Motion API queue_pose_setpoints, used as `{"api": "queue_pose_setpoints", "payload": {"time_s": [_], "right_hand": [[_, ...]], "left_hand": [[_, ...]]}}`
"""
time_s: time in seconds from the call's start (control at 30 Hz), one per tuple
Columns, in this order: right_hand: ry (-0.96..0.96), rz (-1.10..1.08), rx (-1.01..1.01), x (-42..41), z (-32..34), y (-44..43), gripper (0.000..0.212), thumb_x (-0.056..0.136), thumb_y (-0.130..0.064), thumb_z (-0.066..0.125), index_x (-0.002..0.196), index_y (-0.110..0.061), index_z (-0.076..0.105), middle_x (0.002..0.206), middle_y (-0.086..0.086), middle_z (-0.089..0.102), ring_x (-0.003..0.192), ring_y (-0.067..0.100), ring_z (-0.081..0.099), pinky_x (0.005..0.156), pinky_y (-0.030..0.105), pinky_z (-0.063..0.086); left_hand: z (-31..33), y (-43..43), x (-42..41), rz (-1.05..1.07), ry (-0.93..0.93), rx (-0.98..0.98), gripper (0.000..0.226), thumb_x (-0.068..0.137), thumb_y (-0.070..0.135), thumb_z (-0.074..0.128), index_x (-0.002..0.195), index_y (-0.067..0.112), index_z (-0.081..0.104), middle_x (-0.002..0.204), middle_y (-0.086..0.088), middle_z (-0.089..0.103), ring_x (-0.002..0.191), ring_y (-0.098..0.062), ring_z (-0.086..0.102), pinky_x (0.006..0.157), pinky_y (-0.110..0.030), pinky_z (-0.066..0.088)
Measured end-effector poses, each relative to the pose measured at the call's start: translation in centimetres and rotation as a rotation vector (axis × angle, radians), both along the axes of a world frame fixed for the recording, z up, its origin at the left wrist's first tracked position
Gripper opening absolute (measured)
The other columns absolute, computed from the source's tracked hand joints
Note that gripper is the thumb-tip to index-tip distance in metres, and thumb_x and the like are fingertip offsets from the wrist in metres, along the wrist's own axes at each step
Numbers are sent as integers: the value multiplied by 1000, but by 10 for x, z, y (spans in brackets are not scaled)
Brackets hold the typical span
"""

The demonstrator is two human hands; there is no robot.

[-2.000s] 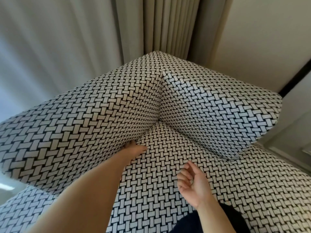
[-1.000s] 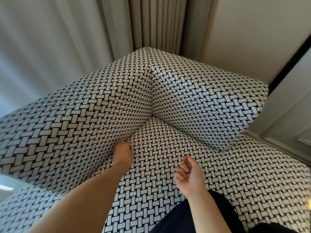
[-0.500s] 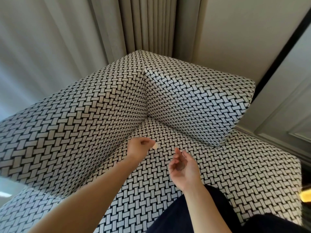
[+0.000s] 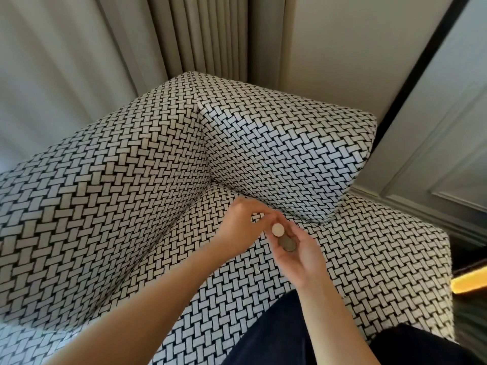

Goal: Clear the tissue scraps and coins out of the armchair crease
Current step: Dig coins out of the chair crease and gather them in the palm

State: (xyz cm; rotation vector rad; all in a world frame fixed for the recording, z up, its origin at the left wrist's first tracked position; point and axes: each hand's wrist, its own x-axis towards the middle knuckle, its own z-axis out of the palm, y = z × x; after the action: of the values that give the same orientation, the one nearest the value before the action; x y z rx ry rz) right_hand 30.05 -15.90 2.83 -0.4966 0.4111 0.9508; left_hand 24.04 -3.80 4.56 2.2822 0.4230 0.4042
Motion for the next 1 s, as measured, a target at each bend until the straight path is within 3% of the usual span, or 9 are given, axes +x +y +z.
{"api": "queue_pose_setpoints", "payload": {"time_s": [0.1, 0.23, 0.33, 0.4, 0.67, 0.8, 1.0], "right_hand": [[53, -46, 2, 16, -6, -12, 28, 96, -11, 48, 113, 5, 62, 112, 20, 67, 106, 29, 65, 86, 40, 55], [125, -120, 5, 30, -15, -21, 31, 98, -17, 45, 117, 3, 61, 111, 19, 68, 106, 30, 65, 88, 39, 55], [167, -152, 0, 34, -17, -21, 32, 99, -19, 45, 115, 4, 61, 108, 19, 69, 104, 30, 65, 91, 38, 52], [184, -151, -1, 35, -18, -20, 33, 99, -20, 45, 114, 5, 61, 107, 20, 69, 103, 31, 66, 91, 37, 52], [238, -152, -16, 36, -25, -20, 35, 99, -20, 43, 115, 4, 62, 111, 21, 67, 102, 31, 66, 89, 36, 53], [242, -145, -31, 35, -26, -19, 35, 99, -21, 43, 114, 3, 63, 110, 19, 68, 102, 29, 67, 87, 35, 54], [265, -116, -33, 33, -25, -13, 35, 98, -22, 44, 112, 4, 64, 110, 19, 68, 103, 29, 66, 93, 36, 51]], "left_hand": [[-9, 13, 14, 84, 115, -16, 21, 95, 25, 54, 110, 21, 68, 117, 15, 59, 113, 5, 43, 89, 3, 22], [-40, 35, 31, 85, 452, -23, 44, 95, 28, 52, 137, 17, 46, 149, -3, 36, 136, -18, 32, 104, -22, 25], [-65, 48, 44, 15, 744, 91, 70, 93, 35, 53, 150, 15, 17, 159, -6, 9, 145, -28, 11, 116, -36, 12], [-76, 55, 52, 2, 839, 143, 76, 93, 40, 51, 151, 16, 9, 159, -4, -1, 145, -34, 3, 118, -42, 8], [-84, 60, 79, 52, 821, 312, 74, 93, 41, 48, 152, 19, 8, 160, 3, 1, 143, -36, 4, 115, -49, 13], [-88, 65, 87, 69, 861, 283, 78, 92, 43, 48, 152, 15, 6, 160, -1, 1, 144, -35, 0, 116, -48, 10], [-92, 73, 88, 63, 935, 308, 83, 89, 55, 38, 152, 23, -5, 159, 5, -10, 145, -30, -10, 116, -48, 2]]}}
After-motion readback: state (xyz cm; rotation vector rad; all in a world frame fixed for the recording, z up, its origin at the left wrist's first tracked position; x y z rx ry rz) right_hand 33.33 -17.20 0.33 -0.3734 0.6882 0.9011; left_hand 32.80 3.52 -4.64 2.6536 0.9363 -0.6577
